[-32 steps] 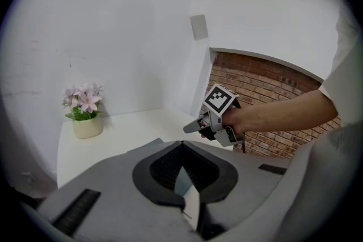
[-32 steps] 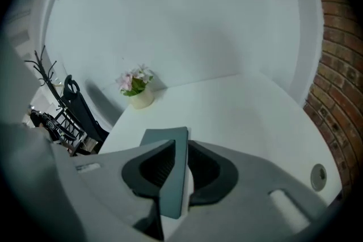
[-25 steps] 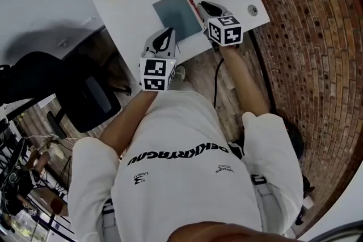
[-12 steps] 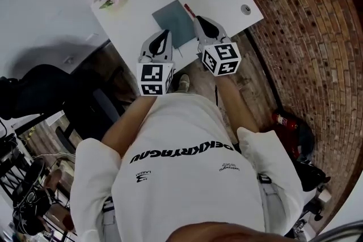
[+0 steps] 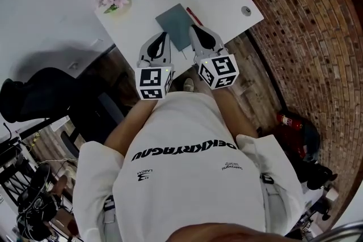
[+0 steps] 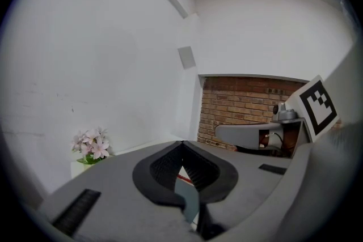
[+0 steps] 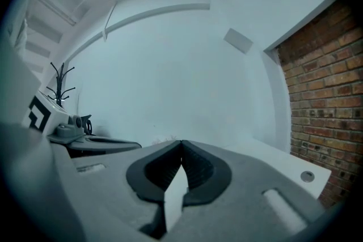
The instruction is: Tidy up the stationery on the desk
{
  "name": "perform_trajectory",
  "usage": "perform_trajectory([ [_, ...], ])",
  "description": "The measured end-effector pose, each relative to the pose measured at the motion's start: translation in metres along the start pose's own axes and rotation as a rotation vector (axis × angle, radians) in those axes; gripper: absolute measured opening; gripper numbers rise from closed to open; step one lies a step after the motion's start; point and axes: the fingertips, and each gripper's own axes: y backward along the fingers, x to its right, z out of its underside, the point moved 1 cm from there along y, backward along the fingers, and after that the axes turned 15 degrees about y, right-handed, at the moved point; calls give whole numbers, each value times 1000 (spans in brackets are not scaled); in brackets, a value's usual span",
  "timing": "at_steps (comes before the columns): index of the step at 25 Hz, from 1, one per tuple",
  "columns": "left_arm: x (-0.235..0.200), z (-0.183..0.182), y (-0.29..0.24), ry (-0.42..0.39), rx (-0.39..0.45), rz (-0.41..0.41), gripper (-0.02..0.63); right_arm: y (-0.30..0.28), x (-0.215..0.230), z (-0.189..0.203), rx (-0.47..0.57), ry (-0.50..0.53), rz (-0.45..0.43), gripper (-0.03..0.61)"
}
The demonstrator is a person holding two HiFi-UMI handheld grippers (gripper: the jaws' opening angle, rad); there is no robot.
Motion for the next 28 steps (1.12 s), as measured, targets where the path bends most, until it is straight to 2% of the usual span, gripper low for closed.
perform_trajectory([
  [8, -6, -4, 9, -9, 25, -5, -3, 9, -15, 6, 6, -20, 11, 0],
  [28, -1, -6, 8, -18, 46, 9, -3, 13, -3, 5, 20, -22, 53, 0],
])
